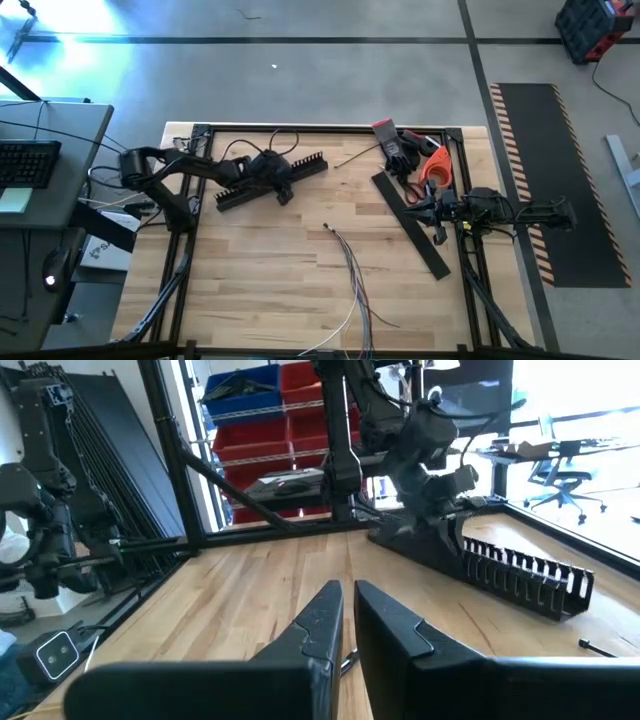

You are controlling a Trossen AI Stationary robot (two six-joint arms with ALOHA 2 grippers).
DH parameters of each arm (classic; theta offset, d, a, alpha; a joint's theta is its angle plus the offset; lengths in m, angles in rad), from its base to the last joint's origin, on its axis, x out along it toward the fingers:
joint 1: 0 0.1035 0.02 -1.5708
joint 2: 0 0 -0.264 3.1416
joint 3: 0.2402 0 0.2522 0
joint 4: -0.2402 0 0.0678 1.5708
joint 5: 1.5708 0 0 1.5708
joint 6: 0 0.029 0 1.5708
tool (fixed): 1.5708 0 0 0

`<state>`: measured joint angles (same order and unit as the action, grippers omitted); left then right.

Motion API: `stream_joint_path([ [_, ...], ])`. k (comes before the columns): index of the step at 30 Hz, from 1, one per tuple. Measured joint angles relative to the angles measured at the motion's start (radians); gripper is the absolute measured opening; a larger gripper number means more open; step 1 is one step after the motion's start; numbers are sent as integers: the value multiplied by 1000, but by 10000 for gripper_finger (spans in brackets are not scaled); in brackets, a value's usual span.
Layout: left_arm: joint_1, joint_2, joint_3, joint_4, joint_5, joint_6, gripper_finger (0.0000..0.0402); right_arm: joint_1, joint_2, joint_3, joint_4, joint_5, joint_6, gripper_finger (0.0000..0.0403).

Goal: Ziptie cables
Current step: Adjust the cable duct on the table, then wrap the cables with a black zip tie

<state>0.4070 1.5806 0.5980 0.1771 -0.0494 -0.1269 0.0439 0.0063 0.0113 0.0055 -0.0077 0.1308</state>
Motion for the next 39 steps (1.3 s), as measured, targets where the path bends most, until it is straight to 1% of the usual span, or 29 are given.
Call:
stream_joint_path([
  [5, -13, -96, -1, -80, -34, -154, 1, 0, 0, 0, 0, 0, 0, 16],
  [9, -25, -173, -58, -96, -142, -298, 0, 0, 0, 0, 0, 0, 0, 16],
  [11, -22, -197, -97, -93, -170, -358, 0, 0, 0, 0, 0, 0, 0, 16],
  [14, -9, -211, -151, -86, -178, -409, 0, 0, 0, 0, 0, 0, 0, 16],
  [17, -5, -211, -181, -37, -180, -442, 0, 0, 0, 0, 0, 0, 0, 16],
  [19, -6, -211, -192, -10, -185, -443, 0, 0, 0, 0, 0, 0, 0, 16],
  [23, -5, -211, -192, -8, -199, -432, 5, 0, 0, 0, 0, 0, 0, 16],
  [26, -5, -211, -191, -20, -195, -413, 28, 0, 0, 0, 0, 0, 0, 16],
  [29, -2, -211, -176, -79, -155, -390, 60, 0, 0, 0, 0, 0, 0, 16],
  [34, -2, -226, -112, -181, -142, -335, 111, 0, 0, 0, 0, 0, 0, 16],
  [39, -8, -295, 15, -288, -165, -230, 135, 0, 0, 0, 0, 0, 0, 16],
])
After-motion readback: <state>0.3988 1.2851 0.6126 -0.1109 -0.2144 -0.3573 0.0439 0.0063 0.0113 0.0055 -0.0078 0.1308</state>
